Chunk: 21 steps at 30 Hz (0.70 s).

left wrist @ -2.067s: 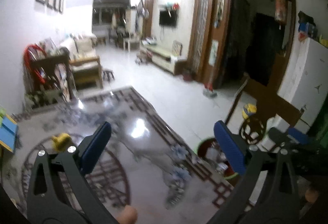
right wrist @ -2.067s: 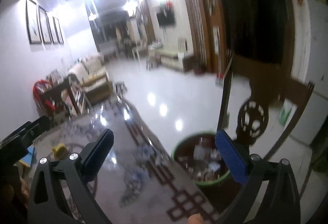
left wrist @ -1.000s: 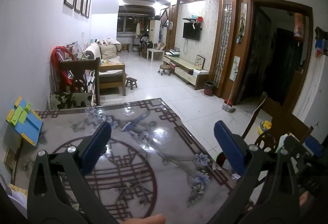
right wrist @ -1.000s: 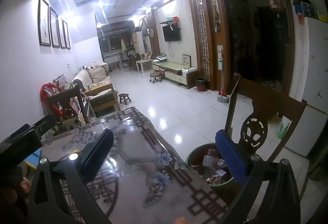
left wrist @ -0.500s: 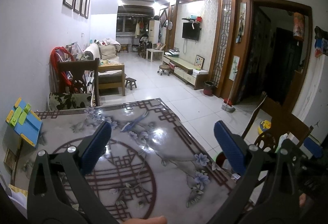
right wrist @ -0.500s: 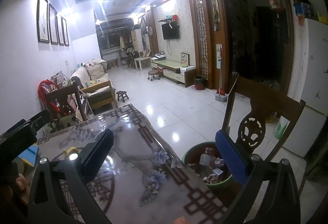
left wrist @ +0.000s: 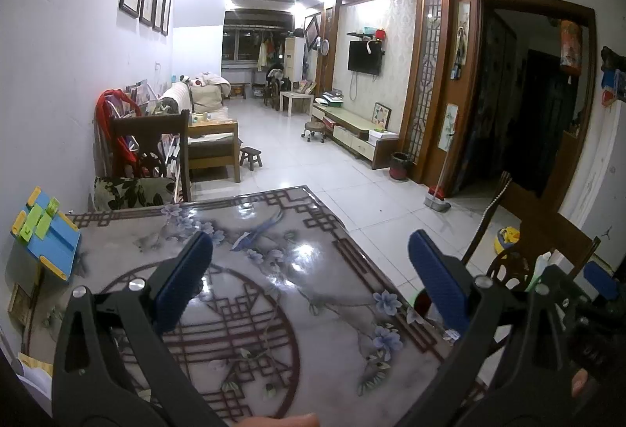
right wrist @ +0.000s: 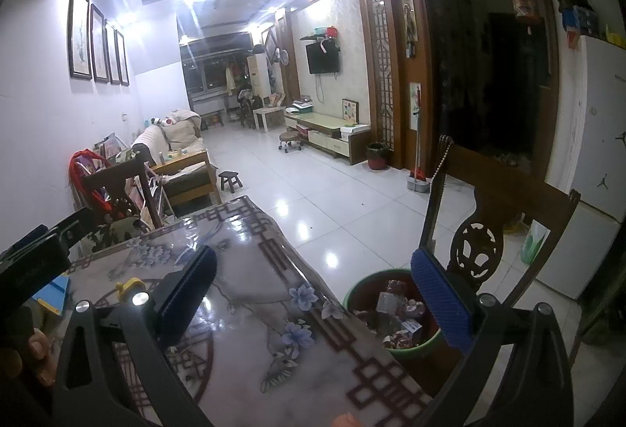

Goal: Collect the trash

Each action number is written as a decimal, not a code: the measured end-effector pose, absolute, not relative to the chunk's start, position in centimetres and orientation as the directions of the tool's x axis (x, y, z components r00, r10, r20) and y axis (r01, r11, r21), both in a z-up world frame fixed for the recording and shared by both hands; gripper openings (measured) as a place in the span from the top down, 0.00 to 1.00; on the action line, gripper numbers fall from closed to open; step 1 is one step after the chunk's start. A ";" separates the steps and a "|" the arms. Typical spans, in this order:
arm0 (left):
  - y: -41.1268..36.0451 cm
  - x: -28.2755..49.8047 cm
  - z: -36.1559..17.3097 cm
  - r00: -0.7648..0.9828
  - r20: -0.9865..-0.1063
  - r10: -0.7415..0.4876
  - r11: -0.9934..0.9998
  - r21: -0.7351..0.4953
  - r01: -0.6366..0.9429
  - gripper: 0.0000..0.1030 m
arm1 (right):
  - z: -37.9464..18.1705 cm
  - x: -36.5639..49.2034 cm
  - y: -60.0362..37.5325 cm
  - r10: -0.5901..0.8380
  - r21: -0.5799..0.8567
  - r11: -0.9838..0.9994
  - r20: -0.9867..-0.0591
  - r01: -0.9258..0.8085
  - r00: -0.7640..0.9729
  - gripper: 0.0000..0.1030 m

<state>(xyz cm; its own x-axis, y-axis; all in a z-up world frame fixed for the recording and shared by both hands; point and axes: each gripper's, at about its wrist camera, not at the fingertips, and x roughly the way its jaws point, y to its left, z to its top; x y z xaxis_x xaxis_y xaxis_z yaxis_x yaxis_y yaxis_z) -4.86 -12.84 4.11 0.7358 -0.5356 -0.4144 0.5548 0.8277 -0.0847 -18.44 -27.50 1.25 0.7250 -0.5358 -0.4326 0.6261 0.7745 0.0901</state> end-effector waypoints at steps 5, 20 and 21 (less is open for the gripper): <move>-12.6 -4.1 3.8 0.732 -0.431 -0.528 0.834 -0.102 0.542 0.05 | 1.3 -18.5 -27.5 -0.536 0.091 0.774 -0.432 0.627 0.725 0.07; -11.9 -3.3 3.1 0.733 -0.432 -0.526 0.835 -0.098 0.541 0.05 | 1.3 -18.5 -27.6 -0.534 0.089 0.775 -0.437 0.626 0.724 0.07; -11.9 -3.3 3.2 0.733 -0.430 -0.526 0.835 -0.098 0.542 0.05 | 1.2 -18.6 -27.6 -0.533 0.089 0.776 -0.437 0.625 0.724 0.07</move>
